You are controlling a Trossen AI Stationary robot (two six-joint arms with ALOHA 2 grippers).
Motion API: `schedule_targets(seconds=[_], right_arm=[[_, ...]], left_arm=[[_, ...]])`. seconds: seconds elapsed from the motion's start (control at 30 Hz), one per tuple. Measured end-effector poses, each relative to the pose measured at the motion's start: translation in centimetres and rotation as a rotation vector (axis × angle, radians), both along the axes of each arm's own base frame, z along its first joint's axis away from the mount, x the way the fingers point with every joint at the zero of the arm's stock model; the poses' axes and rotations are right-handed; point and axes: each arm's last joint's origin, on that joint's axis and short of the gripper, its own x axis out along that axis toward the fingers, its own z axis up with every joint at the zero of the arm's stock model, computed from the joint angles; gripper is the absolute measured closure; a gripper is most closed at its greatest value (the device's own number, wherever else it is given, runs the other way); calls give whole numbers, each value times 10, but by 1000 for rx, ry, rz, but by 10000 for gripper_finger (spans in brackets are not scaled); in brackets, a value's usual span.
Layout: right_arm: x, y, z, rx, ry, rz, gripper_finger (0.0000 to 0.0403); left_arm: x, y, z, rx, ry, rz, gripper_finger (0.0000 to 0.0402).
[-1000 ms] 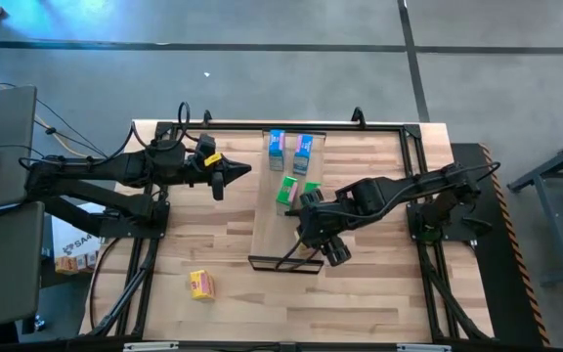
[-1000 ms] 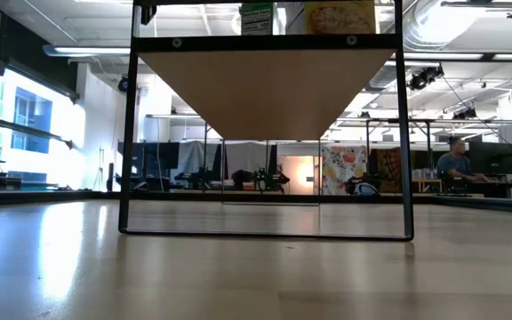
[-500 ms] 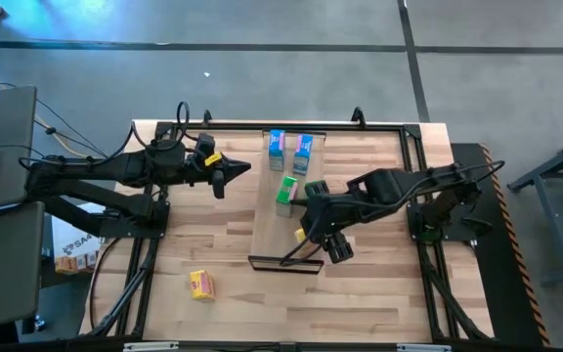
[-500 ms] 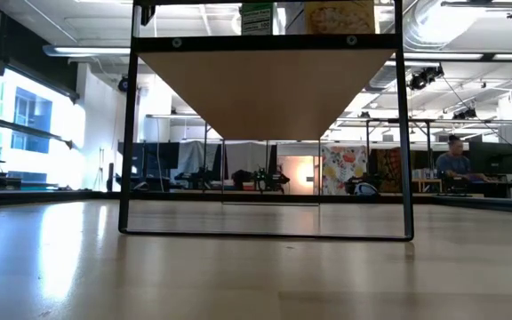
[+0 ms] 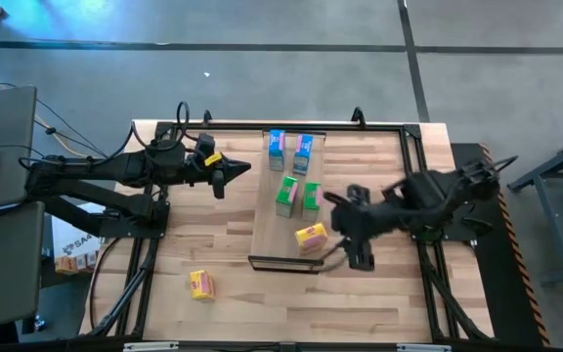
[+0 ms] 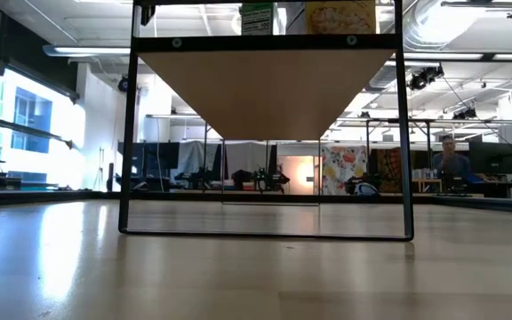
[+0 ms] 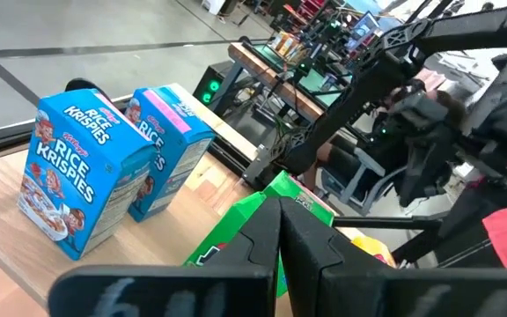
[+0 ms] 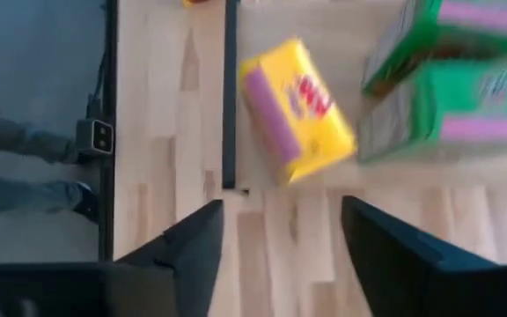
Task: Stack cereal on shelf
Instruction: Put the top yellow cereal box on the shelf
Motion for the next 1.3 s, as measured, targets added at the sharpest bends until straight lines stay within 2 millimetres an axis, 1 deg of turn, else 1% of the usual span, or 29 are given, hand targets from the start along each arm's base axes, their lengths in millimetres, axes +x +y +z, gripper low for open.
schedule_targets(seconds=[0.1, 0.17, 0.27, 0.37, 0.4, 0.43, 0.5, 0.57, 0.67, 0.77, 0.93, 1.3], right_arm=[[-15, 14, -16, 23, -1, -81, 224], [-24, 21, -28, 74, -26, -147, 259], [-32, 31, -52, 216, -79, -247, 317], [-31, 37, -76, 393, -169, -336, 378], [-30, 38, -83, 458, -207, -360, 390], [-28, 38, -90, 513, -241, -377, 395], [-25, 37, -103, 604, -300, -410, 388], [-24, 33, -114, 645, -343, -446, 386], [-26, 26, -127, 643, -397, -484, 399], [-32, 17, -135, 632, -411, -508, 398], [-37, 7, -137, 625, -428, -531, 401], [-28, -10, -137, 592, -420, -502, 403]], left_arm=[[0, 0, 0, 0, -4, 0, 401], [0, 0, 1, 0, -10, 0, 401], [0, 0, 1, 0, -15, 0, 401], [0, 0, 1, 0, -15, -1, 401], [0, 0, 1, 0, -15, -1, 401], [0, 0, 1, 0, -15, -3, 401], [0, 0, 1, 0, -15, -3, 401], [0, 0, 1, 0, -15, -3, 402], [0, 0, 1, 4, -14, -4, 401], [0, 0, 1, 11, -12, -5, 402], [0, 0, 1, 11, -12, -5, 401], [0, 0, 1, 25, -8, -8, 402]])
